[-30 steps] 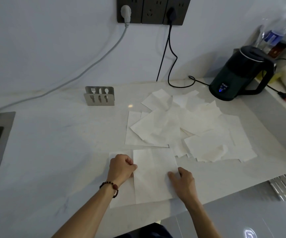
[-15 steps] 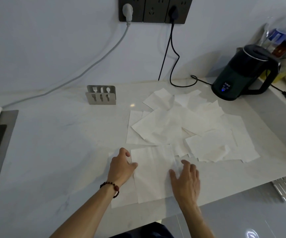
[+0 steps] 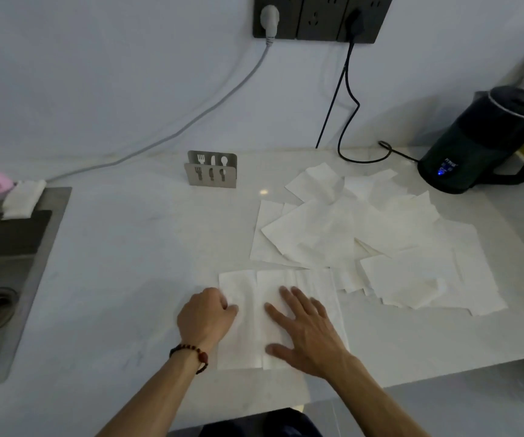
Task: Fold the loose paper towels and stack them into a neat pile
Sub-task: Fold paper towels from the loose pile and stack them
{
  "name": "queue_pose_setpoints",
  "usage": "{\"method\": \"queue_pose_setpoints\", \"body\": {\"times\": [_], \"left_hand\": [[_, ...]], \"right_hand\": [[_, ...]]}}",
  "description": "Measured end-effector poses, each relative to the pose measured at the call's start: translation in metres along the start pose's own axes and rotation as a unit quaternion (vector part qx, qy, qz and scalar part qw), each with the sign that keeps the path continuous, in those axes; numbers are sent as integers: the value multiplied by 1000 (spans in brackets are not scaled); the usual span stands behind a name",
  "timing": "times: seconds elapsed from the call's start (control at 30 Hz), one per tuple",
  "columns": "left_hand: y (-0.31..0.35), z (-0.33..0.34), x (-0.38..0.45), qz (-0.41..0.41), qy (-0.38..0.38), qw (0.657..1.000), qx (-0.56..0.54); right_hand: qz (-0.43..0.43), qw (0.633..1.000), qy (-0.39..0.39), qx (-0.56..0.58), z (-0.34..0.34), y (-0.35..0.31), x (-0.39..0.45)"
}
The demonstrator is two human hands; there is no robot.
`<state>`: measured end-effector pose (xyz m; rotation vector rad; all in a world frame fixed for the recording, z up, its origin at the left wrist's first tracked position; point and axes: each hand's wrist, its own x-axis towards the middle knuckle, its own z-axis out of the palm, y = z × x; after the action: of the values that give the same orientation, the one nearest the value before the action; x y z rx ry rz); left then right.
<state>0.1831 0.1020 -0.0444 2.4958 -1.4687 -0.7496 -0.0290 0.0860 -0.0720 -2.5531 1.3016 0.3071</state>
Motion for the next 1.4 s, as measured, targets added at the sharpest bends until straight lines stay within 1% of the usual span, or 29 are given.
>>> {"method": "queue_pose_setpoints", "body": {"times": [0.07, 0.13, 0.2, 0.23, 0.27, 0.3, 0.33, 0.37, 0.4, 0.43, 0.47, 0.5, 0.53, 0.57, 0.6, 0.63, 0.67, 0.73, 0.8, 0.87, 0.9, 0.97, 1.0, 1.1, 1.17, 1.23, 1.33, 1.4], "left_hand": [[1, 1, 1, -14, -14, 999, -47], [-2, 0, 2, -24, -25, 992, -120], [-1, -4, 3, -36, -43, 975, -214], [1, -7, 2, -36, -62, 961, -269], [5, -12, 0, -32, -91, 937, -334], [11, -17, -3, -28, -132, 904, -406], [18, -22, -6, -29, -183, 863, -471], [23, -26, -9, -32, -229, 824, -518], [27, -28, -9, -36, -255, 800, -541], [29, -27, -9, -38, -256, 799, -542], [29, -23, -9, -29, -235, 824, -515], [28, -17, -8, -1, -196, 870, -453], [24, -9, -7, 52, -142, 922, -356], [19, -4, -7, 121, -90, 957, -247], [14, 3, -7, 194, -54, 968, -151], [10, 9, -6, 254, -40, 963, -83], [8, 14, -6, 298, -45, 953, -42], [6, 20, -2, 349, -64, 935, 15], [6, 22, 3, 372, -84, 922, 66], [6, 24, 6, 389, -105, 908, 116], [6, 24, 7, 392, -117, 901, 143], [7, 25, 9, 394, -135, 892, 174], [8, 25, 10, 395, -141, 890, 178], [9, 21, 12, 402, -149, 886, 179], [10, 18, 13, 405, -137, 888, 169], [17, 13, 20, 397, -106, 901, 137], [34, 3, 44, 369, -32, 926, 72], [49, -2, 64, 356, 12, 932, 60]], "right_hand": [[17, 1000, 4, -6, 5, -2, 0], [13, 1000, 15, -10, 7, -2, -1], [10, 999, 27, -18, 7, 0, -3], [13, 999, 28, -25, 7, 0, -3], [18, 999, 24, -27, 8, 0, -3], [24, 999, 21, -25, 7, -2, -4], [26, 999, 24, -16, 8, -4, -4], [26, 999, 26, -5, 10, -6, -4], [25, 999, 25, 5, 12, -7, -4], [20, 999, 28, 13, 13, -8, -4], [15, 999, 38, 15, 14, -8, -5], [13, 999, 43, 19, 16, -5, -5], [17, 999, 42, 29, 15, -2, -6], [30, 998, 40, 39, 14, 2, -9], [43, 997, 52, 47, 13, 6, -12], [56, 995, 64, 52, 11, 10, -16], [68, 994, 69, 54, 9, 13, -19], [97, 989, 91, 70, 6, 19, -23], [119, 980, 125, 100, 3, 19, -24], [115, 979, 137, 103, 1, 17, -22], [100, 981, 137, 95, 3, 16, -21], [72, 989, 112, 70, 4, 13, -20], [66, 991, 99, 57, 5, 13, -20], [62, 992, 101, 43, 8, 13, -20], [56, 990, 119, 45, 8, 14, -17], [58, 987, 142, 49, 4, 18, -11], [76, 977, 185, 69, -14, 29, 16], [96, 970, 206, 88, -31, 37, 42]]}}
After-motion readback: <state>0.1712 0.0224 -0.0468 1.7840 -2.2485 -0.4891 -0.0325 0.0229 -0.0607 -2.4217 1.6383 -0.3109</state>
